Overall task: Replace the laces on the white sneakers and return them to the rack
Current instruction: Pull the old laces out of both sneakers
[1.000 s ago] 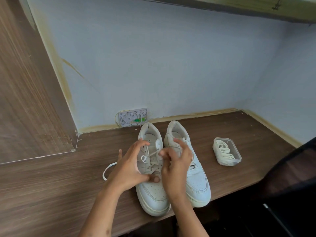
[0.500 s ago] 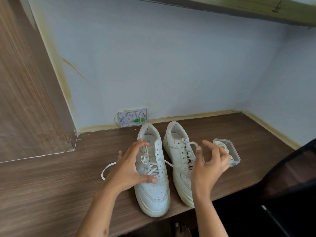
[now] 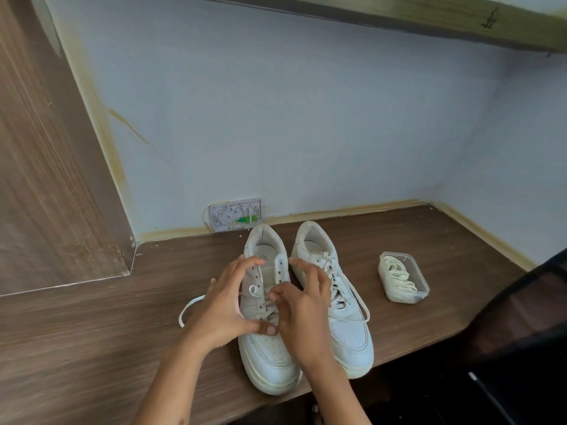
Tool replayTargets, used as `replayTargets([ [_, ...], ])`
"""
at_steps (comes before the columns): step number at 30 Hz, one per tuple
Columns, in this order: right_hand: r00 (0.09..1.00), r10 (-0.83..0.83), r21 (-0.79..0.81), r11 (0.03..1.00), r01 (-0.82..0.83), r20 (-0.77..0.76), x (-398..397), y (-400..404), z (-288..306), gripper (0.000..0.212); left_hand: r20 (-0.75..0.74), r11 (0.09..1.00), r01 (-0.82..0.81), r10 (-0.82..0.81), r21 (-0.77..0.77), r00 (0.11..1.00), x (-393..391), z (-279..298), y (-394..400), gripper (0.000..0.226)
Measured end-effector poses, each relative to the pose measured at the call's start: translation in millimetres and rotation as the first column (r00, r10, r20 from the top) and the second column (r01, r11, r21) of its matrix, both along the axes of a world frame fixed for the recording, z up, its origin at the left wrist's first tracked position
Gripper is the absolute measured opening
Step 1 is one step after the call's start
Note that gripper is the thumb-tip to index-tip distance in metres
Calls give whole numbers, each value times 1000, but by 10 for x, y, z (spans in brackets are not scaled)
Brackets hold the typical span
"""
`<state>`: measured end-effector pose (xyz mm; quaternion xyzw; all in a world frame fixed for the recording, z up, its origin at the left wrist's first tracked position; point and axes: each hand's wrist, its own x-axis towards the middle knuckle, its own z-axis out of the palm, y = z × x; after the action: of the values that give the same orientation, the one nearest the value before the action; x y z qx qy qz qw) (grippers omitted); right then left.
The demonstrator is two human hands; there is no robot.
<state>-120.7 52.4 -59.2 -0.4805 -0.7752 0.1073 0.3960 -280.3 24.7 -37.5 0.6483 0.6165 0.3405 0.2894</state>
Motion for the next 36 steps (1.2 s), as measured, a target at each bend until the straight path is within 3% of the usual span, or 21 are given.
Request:
replayTargets([
  [4, 959, -153, -120, 985, 127, -240, 28, 14, 30, 24, -2, 1000, -8, 8, 2, 1000, 11, 14, 7, 107],
  [7, 957, -127, -108, 989, 102, -260, 28, -27, 82, 22, -6, 1000, -16, 16, 7, 1000, 32, 33, 1, 105],
  [11, 997, -49, 30, 998, 51, -56, 20, -62, 119, 20, 11, 1000, -22, 22, -14, 1000, 35, 58, -17, 105],
  [14, 991, -21, -22, 999, 24, 136, -14, -86, 43, 13, 33, 1000, -6, 6, -2, 999, 44, 60, -21, 97],
  [16, 990, -13, -67, 998, 23, 143, -39, -79, 2, 12, 29, 1000, -6, 6, -6, 1000, 53, 66, -23, 94],
  [19, 999, -40, -60, 997, 40, -3, -54, -45, 3, 16, 32, 1000, -13, 13, -21, 999, 48, 68, -18, 100],
  [22, 945, -174, -96, 984, 153, -276, -21, -5, 49, 28, 3, 1000, -20, 20, -23, 1000, 35, 57, -12, 106],
  [26, 874, -247, -123, 969, 215, -418, 45, 17, 119, 17, -10, 999, -20, 20, -28, 1000, 28, 38, -2, 108],
  [29, 921, -153, -73, 988, 136, -359, 62, -16, 167, 17, -1, 999, -21, 21, -28, 1000, 33, 40, -2, 108],
  [32, 996, -25, -32, 999, 22, -87, 57, -35, 138, 14, 11, 1000, -17, 17, -14, 1000, 35, 46, -7, 107],
  [34, 996, 10, -74, 997, -4, 85, 21, -58, 71, 13, 22, 1000, -10, 11, -6, 1000, 34, 43, -9, 103],
  [36, 994, 8, -76, 997, 0, 106, -24, -67, 23, 9, 28, 1000, -11, 11, -7, 1000, 35, 43, -11, 101],
])
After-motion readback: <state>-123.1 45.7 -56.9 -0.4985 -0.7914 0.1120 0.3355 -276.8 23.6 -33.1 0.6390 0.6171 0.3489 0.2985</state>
